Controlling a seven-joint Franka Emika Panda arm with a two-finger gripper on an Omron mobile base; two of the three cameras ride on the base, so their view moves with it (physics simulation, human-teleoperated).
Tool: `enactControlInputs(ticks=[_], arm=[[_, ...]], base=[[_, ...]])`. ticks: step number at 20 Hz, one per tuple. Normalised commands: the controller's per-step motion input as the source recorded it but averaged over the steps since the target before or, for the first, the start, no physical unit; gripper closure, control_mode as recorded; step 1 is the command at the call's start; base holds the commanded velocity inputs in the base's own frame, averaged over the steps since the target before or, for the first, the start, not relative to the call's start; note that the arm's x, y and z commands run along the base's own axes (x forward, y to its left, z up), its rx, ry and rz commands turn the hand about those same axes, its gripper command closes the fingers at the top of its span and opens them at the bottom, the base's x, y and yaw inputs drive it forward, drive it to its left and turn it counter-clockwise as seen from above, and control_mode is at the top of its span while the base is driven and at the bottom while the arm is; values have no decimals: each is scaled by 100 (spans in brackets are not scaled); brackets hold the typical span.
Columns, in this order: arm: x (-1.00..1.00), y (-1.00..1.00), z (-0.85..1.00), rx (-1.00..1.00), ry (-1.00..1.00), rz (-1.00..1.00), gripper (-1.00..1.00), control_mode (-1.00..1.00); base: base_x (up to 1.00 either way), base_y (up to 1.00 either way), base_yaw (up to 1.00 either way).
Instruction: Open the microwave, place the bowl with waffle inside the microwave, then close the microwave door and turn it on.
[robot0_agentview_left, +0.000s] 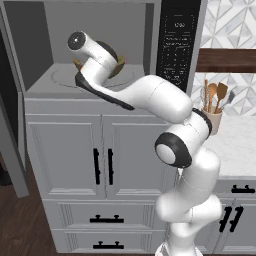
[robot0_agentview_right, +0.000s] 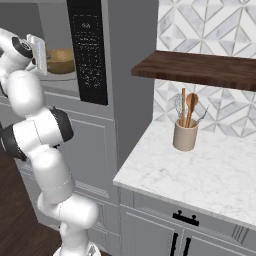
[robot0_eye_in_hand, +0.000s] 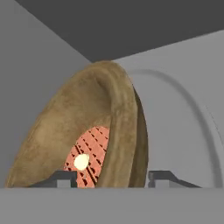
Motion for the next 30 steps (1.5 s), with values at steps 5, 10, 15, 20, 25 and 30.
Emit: enactControlInputs(ticks=[5,10,15,20,25,30], arm=[[-19,-2,-8,11,-38,0,-100,-100],[-95,-4,1,21,-41,5,-100,-100],[-100,0,0,11,-25,3,-100,-100],[-100,0,-15,6,-19,1,-100,-100],[-100,0,-22,0,-13,0,-100,-100],[-100,-2,-47,0,-1,0,-100,-100]], base=[[0,0,0],[0,0,0],[0,0,0],[0,0,0],[0,0,0],[0,0,0]])
